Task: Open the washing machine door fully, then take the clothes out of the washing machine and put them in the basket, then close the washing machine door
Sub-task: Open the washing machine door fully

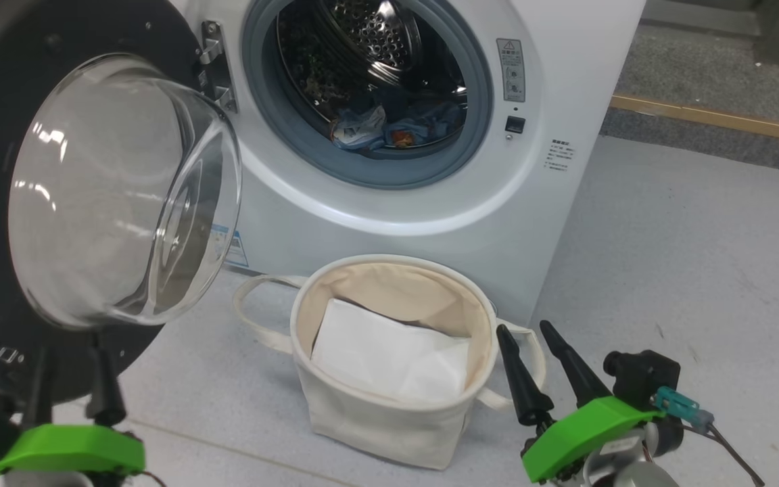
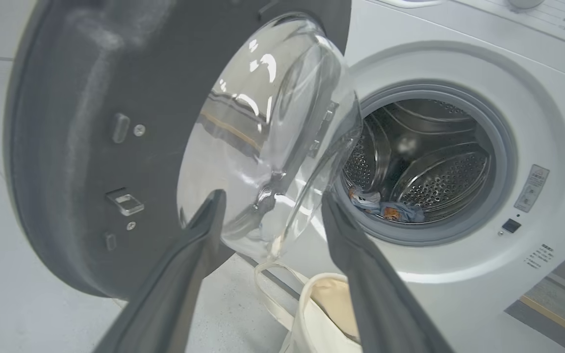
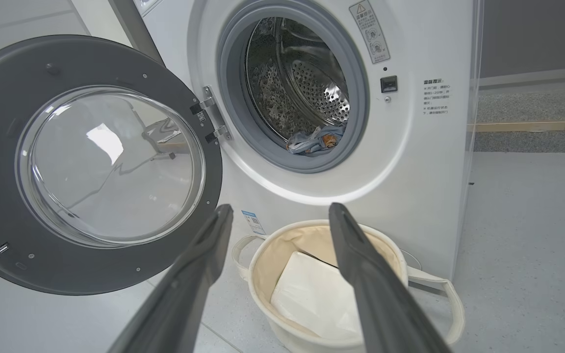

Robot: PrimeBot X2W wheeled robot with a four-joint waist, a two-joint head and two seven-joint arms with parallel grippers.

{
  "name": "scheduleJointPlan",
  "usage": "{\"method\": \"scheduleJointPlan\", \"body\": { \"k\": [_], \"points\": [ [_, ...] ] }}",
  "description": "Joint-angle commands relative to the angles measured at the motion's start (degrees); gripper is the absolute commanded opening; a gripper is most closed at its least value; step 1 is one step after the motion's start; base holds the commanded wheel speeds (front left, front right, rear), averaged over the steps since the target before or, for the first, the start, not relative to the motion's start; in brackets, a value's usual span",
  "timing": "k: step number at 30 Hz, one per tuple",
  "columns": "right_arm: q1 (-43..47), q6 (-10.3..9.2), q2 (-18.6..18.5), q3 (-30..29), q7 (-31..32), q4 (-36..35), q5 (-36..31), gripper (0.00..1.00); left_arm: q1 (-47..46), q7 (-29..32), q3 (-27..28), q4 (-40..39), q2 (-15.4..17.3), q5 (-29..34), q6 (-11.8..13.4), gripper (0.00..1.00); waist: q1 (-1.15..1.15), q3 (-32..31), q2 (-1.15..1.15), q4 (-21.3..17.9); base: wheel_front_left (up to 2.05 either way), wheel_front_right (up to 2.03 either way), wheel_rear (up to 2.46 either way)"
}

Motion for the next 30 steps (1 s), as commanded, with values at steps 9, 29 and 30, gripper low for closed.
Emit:
{"method": "scheduleJointPlan", "body": {
  "k": [9, 29, 30],
  "points": [
    [-3.12, 0.06, 0.66, 1.46, -0.75, -3.24, 0.23, 1.00, 1.64, 4.79, -2.18, -10.55, 0.47, -1.89, -3.47, 1.00, 0.00, 1.71, 0.00, -5.24, 0.00, 0.00, 0.00],
    [-5.69, 0.06, 0.60, -0.67, -2.40, -1.20, -0.92, 1.00, 6.11, 2.47, -4.37, -14.77, 0.41, -1.86, -5.54, 1.00, 0.00, 4.30, 0.00, -15.93, 0.00, 0.00, 0.00],
    [-5.58, 0.06, 0.59, -0.82, -2.35, -1.20, -1.09, 1.00, 6.31, 2.50, -4.45, -14.64, 0.37, -1.86, -5.46, 1.00, 0.00, 4.25, 0.00, -15.90, 0.00, 0.00, 0.00]
  ]
}}
